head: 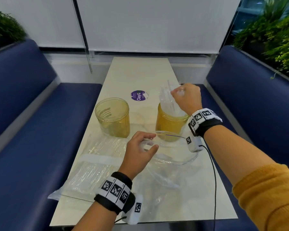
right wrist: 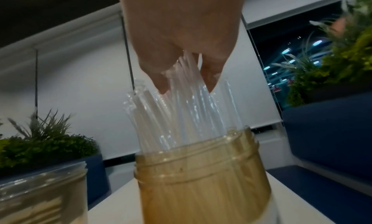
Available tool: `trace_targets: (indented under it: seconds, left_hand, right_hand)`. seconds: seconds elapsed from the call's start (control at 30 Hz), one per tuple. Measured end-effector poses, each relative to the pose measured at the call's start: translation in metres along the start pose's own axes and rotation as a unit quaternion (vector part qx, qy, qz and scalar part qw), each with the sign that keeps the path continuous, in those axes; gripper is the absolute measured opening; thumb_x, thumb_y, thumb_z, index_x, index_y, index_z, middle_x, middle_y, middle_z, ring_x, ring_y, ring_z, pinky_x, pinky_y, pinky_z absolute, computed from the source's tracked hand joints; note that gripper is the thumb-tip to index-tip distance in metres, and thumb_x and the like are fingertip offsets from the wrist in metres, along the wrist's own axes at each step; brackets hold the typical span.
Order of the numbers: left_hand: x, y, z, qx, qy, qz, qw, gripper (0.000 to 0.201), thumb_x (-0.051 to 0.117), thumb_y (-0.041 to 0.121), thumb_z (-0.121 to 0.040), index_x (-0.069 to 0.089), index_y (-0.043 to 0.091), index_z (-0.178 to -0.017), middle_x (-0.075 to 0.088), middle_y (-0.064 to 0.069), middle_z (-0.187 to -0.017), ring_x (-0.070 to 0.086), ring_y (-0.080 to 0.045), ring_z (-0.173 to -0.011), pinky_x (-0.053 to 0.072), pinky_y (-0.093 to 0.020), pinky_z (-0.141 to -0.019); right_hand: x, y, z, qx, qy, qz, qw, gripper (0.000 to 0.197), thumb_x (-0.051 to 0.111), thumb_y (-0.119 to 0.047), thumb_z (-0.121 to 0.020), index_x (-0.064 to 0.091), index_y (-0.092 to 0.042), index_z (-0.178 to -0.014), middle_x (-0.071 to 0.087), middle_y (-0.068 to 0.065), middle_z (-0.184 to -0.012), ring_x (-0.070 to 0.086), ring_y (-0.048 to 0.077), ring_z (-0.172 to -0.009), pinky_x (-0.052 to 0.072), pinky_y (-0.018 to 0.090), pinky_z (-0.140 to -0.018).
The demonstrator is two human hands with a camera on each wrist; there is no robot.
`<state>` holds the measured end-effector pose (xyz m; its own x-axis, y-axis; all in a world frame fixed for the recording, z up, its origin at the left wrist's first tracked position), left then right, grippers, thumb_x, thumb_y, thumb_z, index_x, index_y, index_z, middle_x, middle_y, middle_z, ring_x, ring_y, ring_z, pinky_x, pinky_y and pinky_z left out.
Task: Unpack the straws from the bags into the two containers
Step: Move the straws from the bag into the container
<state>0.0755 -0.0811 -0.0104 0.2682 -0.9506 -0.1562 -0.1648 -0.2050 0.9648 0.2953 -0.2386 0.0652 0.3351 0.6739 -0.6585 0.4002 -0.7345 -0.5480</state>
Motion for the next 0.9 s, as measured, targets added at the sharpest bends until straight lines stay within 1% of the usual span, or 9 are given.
trace_targets:
  seconds: [0.1, 0.2, 0.33, 0.47, 0.53, 0.63, 0.73, 0.83, 0.9]
  left_hand:
    - [-0.001, 0.000, -0.001, -0.005, 0.001, 0.005, 1.000, 0.026, 0.078, 0.008, -0.086, 0.071, 0.014, -0.111, 0.065, 0.008, -0.111, 0.063, 0.001, -0.101, 0.053, -0.013, -0.069]
    - [-0.001, 0.001, -0.002, -0.005, -0.001, 0.003, 1.000, 0.026, 0.076, 0.006, -0.087, 0.071, 0.015, -0.111, 0.064, 0.010, -0.110, 0.062, 0.002, -0.102, 0.053, -0.013, -0.070]
    - [0.000, 0.002, -0.004, -0.006, -0.007, -0.007, 1.000, 0.030, 0.069, -0.002, -0.087, 0.071, 0.015, -0.112, 0.062, 0.009, -0.111, 0.060, 0.003, -0.103, 0.053, -0.014, -0.071]
    - [0.002, 0.003, -0.006, -0.008, -0.012, -0.013, 1.000, 0.033, 0.067, -0.004, -0.087, 0.071, 0.016, -0.113, 0.062, 0.009, -0.112, 0.059, 0.003, -0.104, 0.054, -0.014, -0.072]
    - [0.002, 0.004, -0.007, -0.009, -0.013, -0.014, 1.000, 0.034, 0.066, -0.004, -0.087, 0.070, 0.017, -0.113, 0.063, 0.009, -0.112, 0.060, 0.002, -0.104, 0.054, -0.014, -0.073]
    - [0.002, 0.006, -0.008, -0.006, -0.018, -0.018, 1.000, 0.036, 0.064, -0.006, -0.086, 0.070, 0.017, -0.113, 0.063, 0.009, -0.113, 0.061, 0.001, -0.105, 0.054, -0.014, -0.074]
    - [0.003, 0.008, -0.009, -0.002, -0.022, -0.018, 1.000, 0.040, 0.062, -0.010, -0.084, 0.070, 0.018, -0.112, 0.064, 0.008, -0.113, 0.062, -0.002, -0.104, 0.054, -0.013, -0.075]
    - [0.004, 0.011, -0.011, 0.010, -0.022, -0.029, 0.999, 0.043, 0.060, -0.013, -0.082, 0.070, 0.018, -0.111, 0.065, 0.005, -0.114, 0.062, -0.004, -0.107, 0.051, -0.009, -0.076]
    - [0.004, 0.013, -0.012, 0.011, -0.024, -0.027, 0.999, 0.045, 0.059, -0.013, -0.081, 0.070, 0.018, -0.111, 0.065, 0.005, -0.114, 0.062, -0.005, -0.107, 0.050, -0.008, -0.077]
  right_hand:
    - [-0.007, -0.019, -0.008, -0.058, 0.018, 0.012, 0.998, 0.044, 0.058, -0.034, -0.090, 0.059, -0.017, -0.130, 0.059, 0.001, -0.131, 0.051, 0.017, -0.123, 0.043, 0.028, -0.094]
    - [0.000, -0.039, -0.015, -0.163, -0.106, 0.077, 0.978, 0.056, 0.043, -0.029, -0.102, 0.031, -0.009, -0.152, 0.035, 0.007, -0.156, 0.029, 0.024, -0.146, 0.024, 0.034, -0.116]
    - [0.017, -0.039, -0.007, -0.198, -0.252, 0.288, 0.902, 0.038, 0.027, -0.026, -0.107, 0.052, -0.004, -0.125, 0.057, 0.013, -0.128, 0.051, 0.028, -0.116, 0.035, 0.039, -0.105]
    - [0.013, -0.040, -0.018, -0.196, -0.091, 0.223, 0.951, 0.038, 0.030, -0.031, -0.103, 0.059, -0.006, -0.105, 0.063, 0.011, -0.105, 0.058, 0.029, -0.101, 0.042, 0.042, -0.100]
    - [0.008, -0.033, -0.025, -0.163, -0.014, 0.245, 0.956, 0.041, 0.031, -0.030, -0.101, 0.058, -0.003, -0.117, 0.060, 0.015, -0.120, 0.053, 0.031, -0.117, 0.038, 0.045, -0.107]
    - [0.016, -0.007, -0.021, -0.063, -0.127, 0.249, 0.958, 0.045, 0.028, -0.028, -0.103, 0.050, 0.003, -0.128, 0.054, 0.019, -0.130, 0.048, 0.033, -0.121, 0.037, 0.046, -0.108]
    - [0.017, 0.002, -0.010, -0.061, -0.212, 0.207, 0.953, 0.040, 0.027, -0.021, -0.103, 0.052, 0.004, -0.122, 0.054, 0.022, -0.126, 0.049, 0.035, -0.111, 0.037, 0.046, -0.102]
    - [0.010, -0.004, -0.018, -0.035, -0.084, 0.128, 0.988, 0.039, 0.028, -0.023, -0.100, 0.060, -0.002, -0.096, 0.061, 0.016, -0.102, 0.050, 0.028, -0.092, 0.043, 0.045, -0.095]
    - [0.005, -0.005, -0.026, -0.015, 0.013, 0.153, 0.988, 0.050, 0.022, -0.034, -0.095, 0.062, -0.004, -0.095, 0.062, 0.016, -0.105, 0.055, 0.031, -0.100, 0.044, 0.047, -0.098]
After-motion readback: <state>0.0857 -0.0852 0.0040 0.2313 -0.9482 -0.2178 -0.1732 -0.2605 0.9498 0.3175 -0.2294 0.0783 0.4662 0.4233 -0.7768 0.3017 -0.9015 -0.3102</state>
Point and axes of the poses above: each hand's wrist, its own z-axis away from the middle knuckle, its own x-axis out of the palm, y = z × x, the point moved 1 cm from there along -z, towards the middle knuckle
